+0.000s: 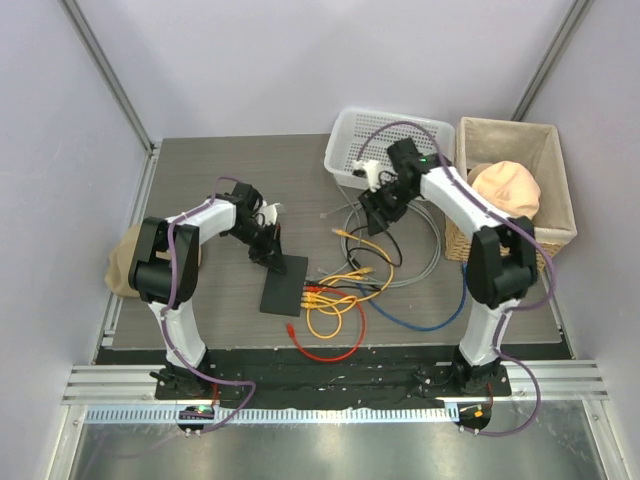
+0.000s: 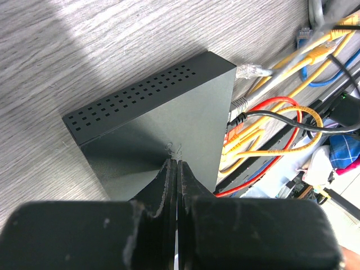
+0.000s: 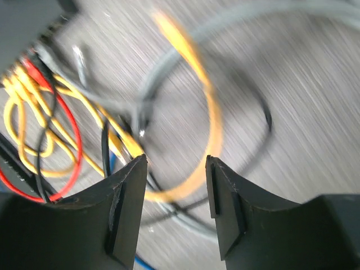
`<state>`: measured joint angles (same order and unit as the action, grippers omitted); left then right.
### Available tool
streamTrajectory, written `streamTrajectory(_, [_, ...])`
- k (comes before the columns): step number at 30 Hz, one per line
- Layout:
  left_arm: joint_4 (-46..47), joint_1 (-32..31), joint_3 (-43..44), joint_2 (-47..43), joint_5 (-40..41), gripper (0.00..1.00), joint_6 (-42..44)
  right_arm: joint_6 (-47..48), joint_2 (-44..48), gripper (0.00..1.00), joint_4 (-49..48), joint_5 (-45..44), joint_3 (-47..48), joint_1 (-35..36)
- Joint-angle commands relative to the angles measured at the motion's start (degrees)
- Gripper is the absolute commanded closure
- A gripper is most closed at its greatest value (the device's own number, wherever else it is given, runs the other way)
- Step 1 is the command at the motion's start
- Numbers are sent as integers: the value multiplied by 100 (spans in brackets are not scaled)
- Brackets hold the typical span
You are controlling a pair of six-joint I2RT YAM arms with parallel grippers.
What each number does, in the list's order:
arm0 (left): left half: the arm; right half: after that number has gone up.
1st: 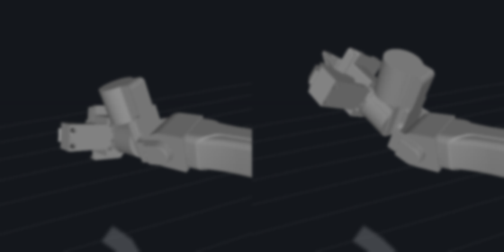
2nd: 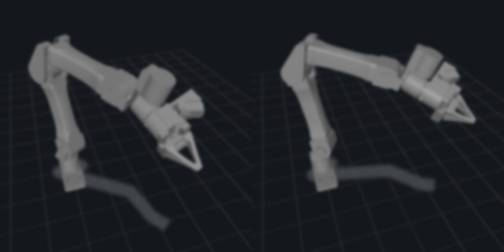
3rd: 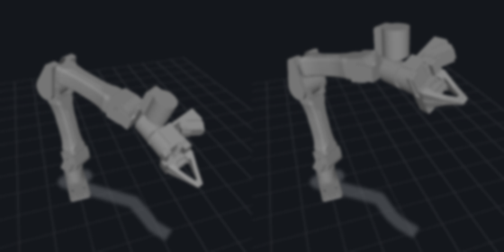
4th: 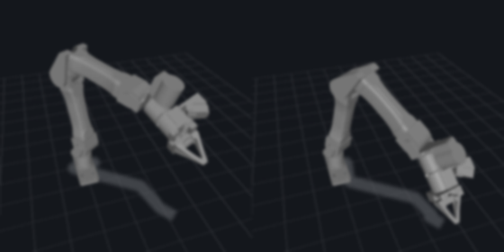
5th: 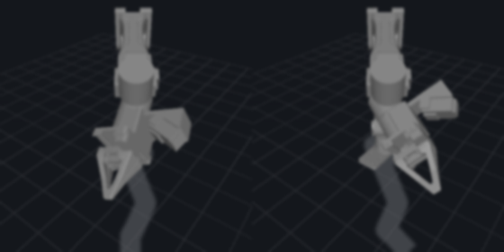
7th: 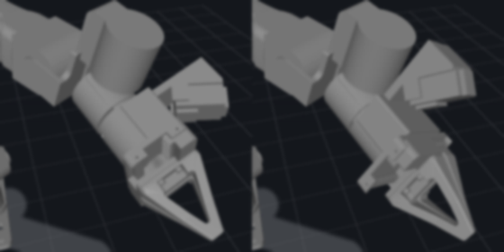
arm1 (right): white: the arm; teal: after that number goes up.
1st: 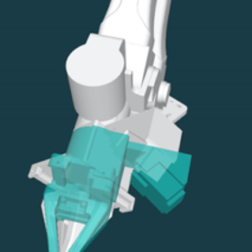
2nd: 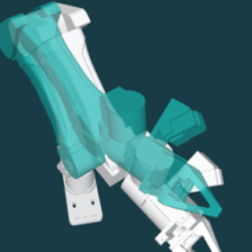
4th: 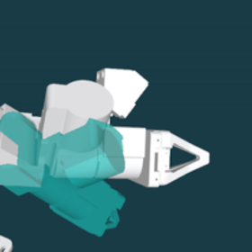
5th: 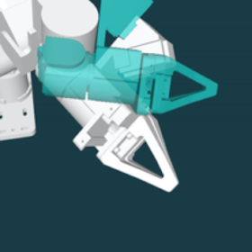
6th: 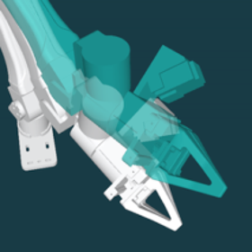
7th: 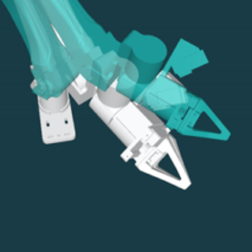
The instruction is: Pull the plug from the switch port
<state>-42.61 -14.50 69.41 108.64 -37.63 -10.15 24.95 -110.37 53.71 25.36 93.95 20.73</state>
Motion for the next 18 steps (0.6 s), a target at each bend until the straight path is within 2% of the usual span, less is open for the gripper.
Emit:
streamTrajectory(1, [244,-9,3,166,625,100,145,-104,840,46,-572,-496,-1068,-350])
streamTrajectory(5, [262,-9,29,193,599,100,128,115,1491,47,-1572,-1612,-2212,-421])
streamTrajectory(7, [227,-9,64,193,607,100,136,299,1509,54,-1767,-1972,-2826,-429])
streamTrajectory(9, [201,-9,73,158,625,100,145,274,1344,61,-1847,-2149,-3092,-465])
streamTrajectory(12, [227,-9,20,96,660,100,180,186,1167,65,-2022,-2387,-3497,-526])
streamTrajectory(18, [271,-26,-85,26,695,100,189,756,1158,71,-2067,-3255,-3981,-894])
